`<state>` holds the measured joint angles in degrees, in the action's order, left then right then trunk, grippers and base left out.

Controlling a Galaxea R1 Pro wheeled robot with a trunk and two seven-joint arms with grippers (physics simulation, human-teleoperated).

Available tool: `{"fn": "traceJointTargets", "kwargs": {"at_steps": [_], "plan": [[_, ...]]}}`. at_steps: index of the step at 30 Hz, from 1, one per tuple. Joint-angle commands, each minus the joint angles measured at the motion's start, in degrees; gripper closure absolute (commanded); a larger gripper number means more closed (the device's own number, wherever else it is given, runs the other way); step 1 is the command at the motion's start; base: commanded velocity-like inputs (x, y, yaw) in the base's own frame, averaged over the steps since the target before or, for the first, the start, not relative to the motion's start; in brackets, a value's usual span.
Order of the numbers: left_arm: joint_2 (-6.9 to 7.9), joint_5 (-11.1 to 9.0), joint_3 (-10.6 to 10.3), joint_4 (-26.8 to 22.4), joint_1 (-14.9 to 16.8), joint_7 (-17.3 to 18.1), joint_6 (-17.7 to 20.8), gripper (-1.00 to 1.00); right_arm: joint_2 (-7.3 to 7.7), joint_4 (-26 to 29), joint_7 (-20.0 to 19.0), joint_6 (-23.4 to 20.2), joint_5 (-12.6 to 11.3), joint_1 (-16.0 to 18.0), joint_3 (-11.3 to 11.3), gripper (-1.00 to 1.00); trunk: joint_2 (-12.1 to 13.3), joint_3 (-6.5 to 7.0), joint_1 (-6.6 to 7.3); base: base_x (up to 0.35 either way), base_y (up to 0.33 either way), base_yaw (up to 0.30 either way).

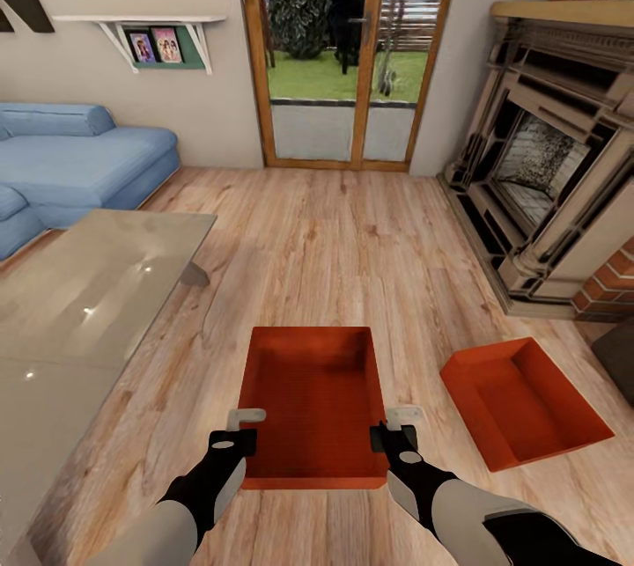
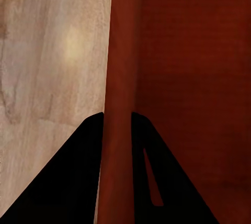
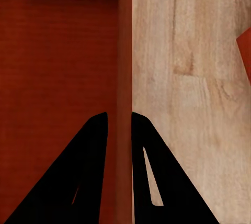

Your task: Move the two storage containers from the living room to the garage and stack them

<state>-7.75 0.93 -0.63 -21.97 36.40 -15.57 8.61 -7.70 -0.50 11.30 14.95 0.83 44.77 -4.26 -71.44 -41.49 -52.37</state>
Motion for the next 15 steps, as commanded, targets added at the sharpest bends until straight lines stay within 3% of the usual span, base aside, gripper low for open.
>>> {"fn": "traceJointTargets", "kwargs": {"at_steps": [1, 11, 15], "plan": [[-0.07, -0.4, 0.54, 0.08, -0.01, -0.43, 0.44, 1.0, -0.04, 0.14, 0.13, 0.26, 1.02, 0.05, -0.05, 1.0, 0.39, 0.15, 0.23, 0.0, 0.0, 0.0], [-0.07, -0.4, 0.54, 0.08, -0.01, -0.43, 0.44, 1.0, -0.04, 0.14, 0.13, 0.26, 1.02, 0.05, -0.05, 1.0, 4.4, 1.95, 2.42, 0.0, 0.0, 0.0], [-0.07, -0.4, 0.57, 0.0, -0.01, -0.43, 0.44, 1.0, -0.09, 0.14, 0.13, 0.31, 1.05, 0.05, -0.05, 1.0, 4.4, 2.13, 2.42, 0.0, 0.0, 0.0]]}}
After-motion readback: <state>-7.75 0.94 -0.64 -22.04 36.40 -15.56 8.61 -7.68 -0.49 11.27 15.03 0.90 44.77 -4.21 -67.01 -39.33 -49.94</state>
